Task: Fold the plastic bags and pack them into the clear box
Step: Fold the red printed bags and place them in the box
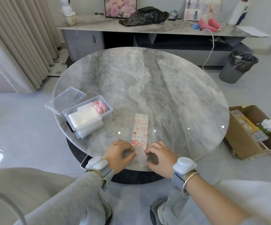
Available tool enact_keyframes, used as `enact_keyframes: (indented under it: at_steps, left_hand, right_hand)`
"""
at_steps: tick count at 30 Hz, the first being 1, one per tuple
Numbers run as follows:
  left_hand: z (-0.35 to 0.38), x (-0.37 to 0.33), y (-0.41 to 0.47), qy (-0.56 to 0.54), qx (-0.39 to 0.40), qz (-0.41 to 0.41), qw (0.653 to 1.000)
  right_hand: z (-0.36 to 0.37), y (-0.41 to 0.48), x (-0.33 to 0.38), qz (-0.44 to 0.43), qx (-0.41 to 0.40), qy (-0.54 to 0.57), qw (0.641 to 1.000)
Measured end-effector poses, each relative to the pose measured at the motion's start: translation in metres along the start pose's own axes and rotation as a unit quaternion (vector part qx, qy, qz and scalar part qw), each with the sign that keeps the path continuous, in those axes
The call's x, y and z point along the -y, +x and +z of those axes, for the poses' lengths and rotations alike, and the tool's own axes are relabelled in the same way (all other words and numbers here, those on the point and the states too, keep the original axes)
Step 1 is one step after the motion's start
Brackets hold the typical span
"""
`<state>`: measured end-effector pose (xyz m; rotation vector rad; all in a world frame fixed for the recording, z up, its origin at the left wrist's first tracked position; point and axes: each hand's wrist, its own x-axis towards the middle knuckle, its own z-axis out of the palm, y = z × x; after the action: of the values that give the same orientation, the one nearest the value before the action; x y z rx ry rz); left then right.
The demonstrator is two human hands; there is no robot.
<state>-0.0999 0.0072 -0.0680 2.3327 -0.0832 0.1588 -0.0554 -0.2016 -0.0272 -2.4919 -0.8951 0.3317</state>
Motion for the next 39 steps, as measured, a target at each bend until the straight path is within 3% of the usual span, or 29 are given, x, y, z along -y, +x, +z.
enact_keyframes:
  at_steps: [8, 13, 25, 39]
  left_hand:
    - [0.002, -0.001, 0.005, -0.038, -0.001, -0.062, 0.997]
    - [0.003, -0.004, 0.008, -0.039, -0.010, -0.088, 0.995]
    - [-0.001, -0.005, 0.019, -0.025, -0.094, -0.088, 0.991]
    - [-0.026, -0.001, 0.016, 0.003, -0.103, -0.117, 0.988]
  right_hand:
    - [-0.001, 0.005, 0.006, 0.082, -0.001, 0.065, 0.995]
    - [0.010, 0.006, 0.006, 0.111, -0.061, 0.106, 0.986]
    - [0.024, 0.011, 0.002, 0.094, -0.084, 0.081, 0.989]
    - [0.022, 0.010, 0.006, 0.082, -0.086, 0.047, 0.992]
